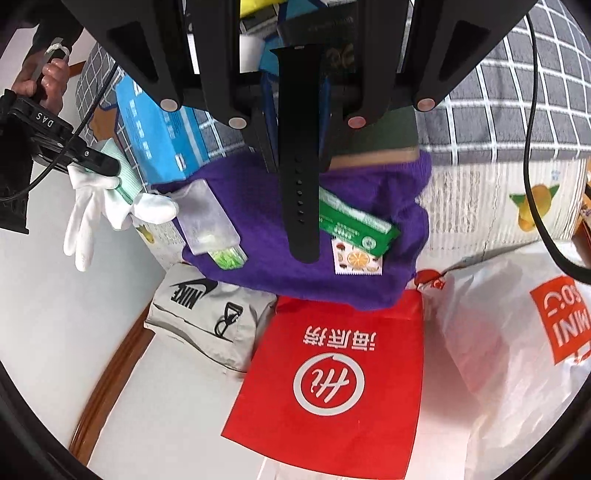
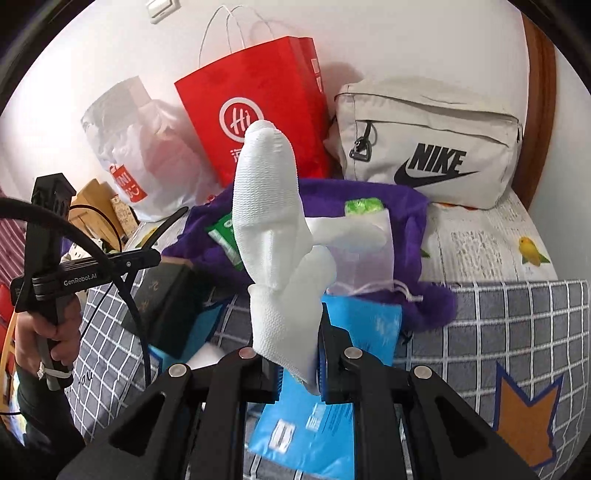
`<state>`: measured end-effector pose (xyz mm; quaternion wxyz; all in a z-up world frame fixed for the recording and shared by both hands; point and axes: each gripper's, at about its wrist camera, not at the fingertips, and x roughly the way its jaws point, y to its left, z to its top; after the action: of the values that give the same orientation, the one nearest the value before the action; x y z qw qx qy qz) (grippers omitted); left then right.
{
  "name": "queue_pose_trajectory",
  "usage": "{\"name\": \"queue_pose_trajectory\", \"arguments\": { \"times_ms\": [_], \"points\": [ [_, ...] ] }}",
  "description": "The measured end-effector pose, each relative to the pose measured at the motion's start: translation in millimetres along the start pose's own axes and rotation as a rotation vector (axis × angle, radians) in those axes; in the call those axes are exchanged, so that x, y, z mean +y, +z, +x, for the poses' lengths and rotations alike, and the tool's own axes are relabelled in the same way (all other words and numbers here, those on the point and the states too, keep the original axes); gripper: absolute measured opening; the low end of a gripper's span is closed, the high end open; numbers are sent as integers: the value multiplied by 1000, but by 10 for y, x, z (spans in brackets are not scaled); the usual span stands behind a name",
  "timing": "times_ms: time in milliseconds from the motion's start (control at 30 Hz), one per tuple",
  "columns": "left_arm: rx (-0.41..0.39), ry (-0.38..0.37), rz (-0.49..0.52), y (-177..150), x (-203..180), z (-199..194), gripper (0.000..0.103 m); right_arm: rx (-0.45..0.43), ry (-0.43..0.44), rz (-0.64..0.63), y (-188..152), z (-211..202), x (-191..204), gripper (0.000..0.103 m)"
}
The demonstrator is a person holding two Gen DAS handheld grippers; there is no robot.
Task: Organize soft objects
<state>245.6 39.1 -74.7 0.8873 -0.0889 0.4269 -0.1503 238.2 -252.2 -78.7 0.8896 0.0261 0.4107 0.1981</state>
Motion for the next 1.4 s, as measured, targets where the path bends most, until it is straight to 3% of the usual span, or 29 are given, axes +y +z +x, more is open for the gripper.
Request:
{"name": "queue_pose_trajectory", "arguments": {
  "times_ms": [533,767,1067,1400],
  "points": [
    [-17,0,27,519,101,337,19,68,-32,15,493,591,-27,14],
    [-4,-19,2,597,219,540,19,156,-4,15,642,1030,23,14],
    [35,-8,-7,637,353,783,19,252,-17,-31,701,1461,117,15],
    [80,10,-44,627,506,949,19,331,-17,-16,617,1675,46,18]
  ]
}}
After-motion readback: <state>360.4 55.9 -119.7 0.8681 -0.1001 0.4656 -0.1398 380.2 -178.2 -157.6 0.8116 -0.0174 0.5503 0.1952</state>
